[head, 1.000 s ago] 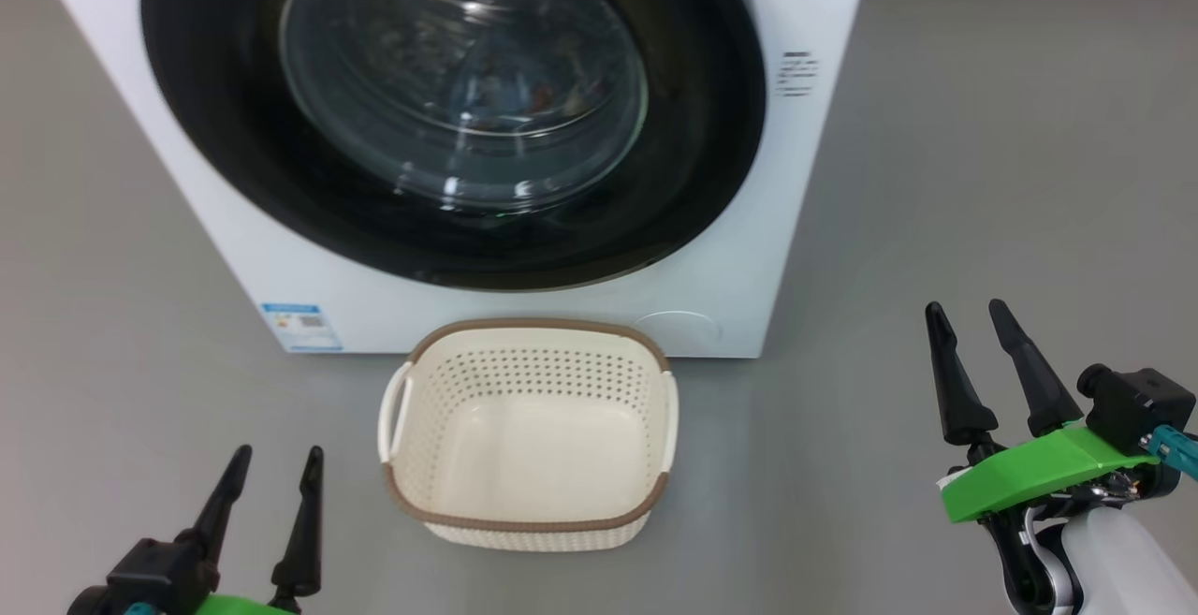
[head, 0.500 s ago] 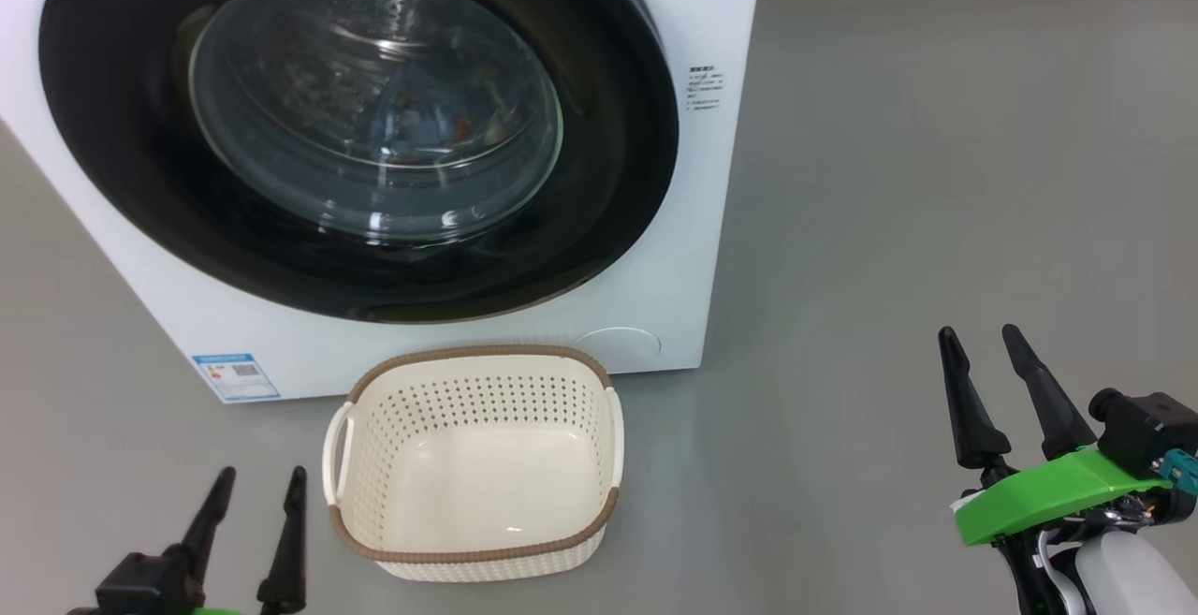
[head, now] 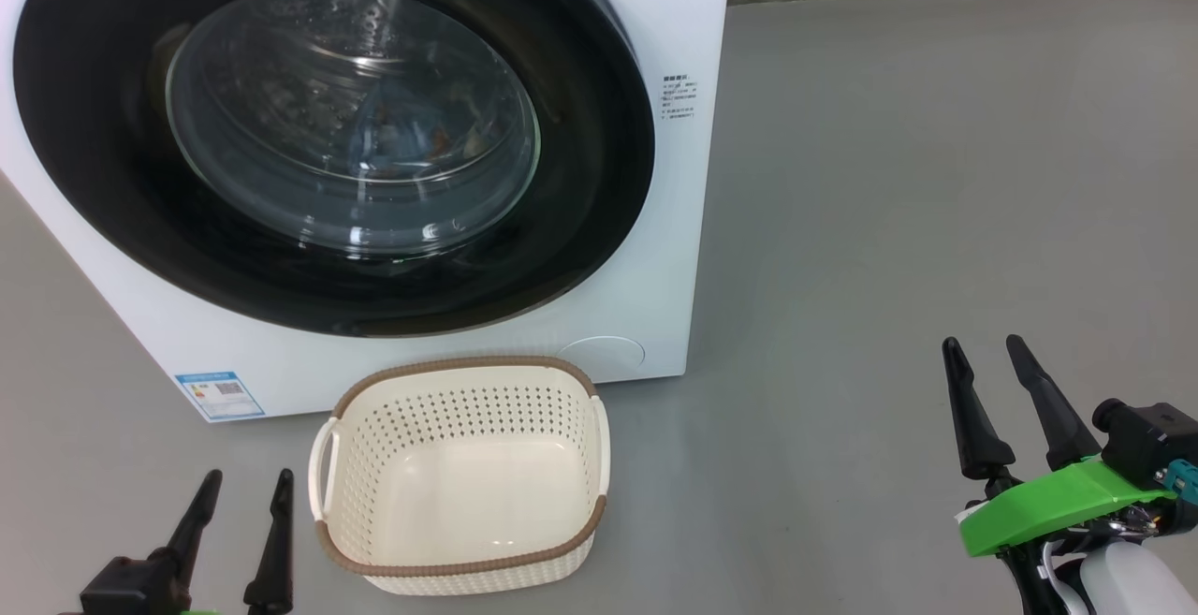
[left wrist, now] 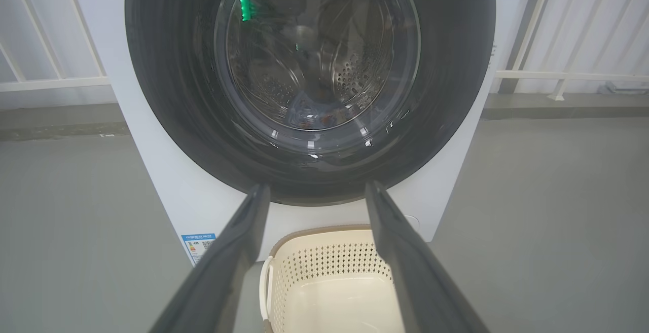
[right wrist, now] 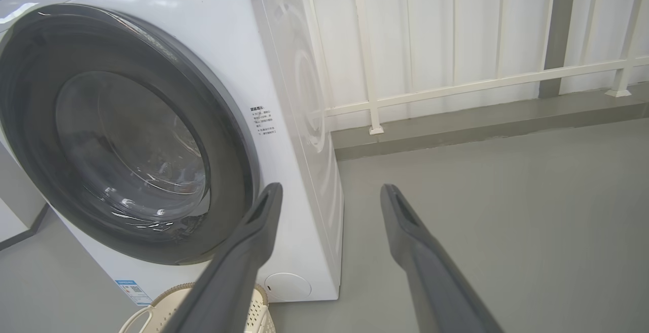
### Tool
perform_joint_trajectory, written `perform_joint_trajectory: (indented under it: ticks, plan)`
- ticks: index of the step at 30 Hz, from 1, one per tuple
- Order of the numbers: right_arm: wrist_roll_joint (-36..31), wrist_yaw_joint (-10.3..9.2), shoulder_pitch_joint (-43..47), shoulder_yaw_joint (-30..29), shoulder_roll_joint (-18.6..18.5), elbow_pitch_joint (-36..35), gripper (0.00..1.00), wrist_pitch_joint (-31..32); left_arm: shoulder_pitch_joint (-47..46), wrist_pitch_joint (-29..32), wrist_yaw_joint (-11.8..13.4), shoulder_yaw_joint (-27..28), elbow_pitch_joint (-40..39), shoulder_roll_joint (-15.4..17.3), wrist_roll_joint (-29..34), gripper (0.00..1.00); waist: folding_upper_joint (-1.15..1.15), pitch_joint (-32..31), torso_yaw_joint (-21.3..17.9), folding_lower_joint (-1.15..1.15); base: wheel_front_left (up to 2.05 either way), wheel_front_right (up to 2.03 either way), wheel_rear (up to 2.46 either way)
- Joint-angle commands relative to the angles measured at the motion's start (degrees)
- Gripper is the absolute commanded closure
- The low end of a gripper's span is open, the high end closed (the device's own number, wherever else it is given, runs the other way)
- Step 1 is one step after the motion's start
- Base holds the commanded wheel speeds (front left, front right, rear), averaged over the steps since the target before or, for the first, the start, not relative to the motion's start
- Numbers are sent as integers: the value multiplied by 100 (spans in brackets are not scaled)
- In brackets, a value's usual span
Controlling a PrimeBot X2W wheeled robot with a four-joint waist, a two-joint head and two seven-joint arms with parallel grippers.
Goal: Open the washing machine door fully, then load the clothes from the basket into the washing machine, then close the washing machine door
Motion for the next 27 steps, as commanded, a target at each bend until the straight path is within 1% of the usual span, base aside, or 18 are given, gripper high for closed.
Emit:
perform_joint_trajectory:
  ticks: [1, 15, 27]
  plan:
    - [-85, 0, 9, 96, -103, -152, 0, -28, -81, -38, -12, 219, -169, 124, 85, 0, 0, -11, 0, 0, 0, 0, 0]
    - [-104, 0, 46, 146, -113, -174, 0, -28, -33, -38, -12, 279, -134, 102, 110, 0, 0, -55, -18, 0, 0, 0, 0]
    - [-131, 0, 35, 198, -98, -229, 0, -28, -18, -38, -12, 488, -139, 46, 313, 0, 0, -66, -62, 0, 0, 0, 0]
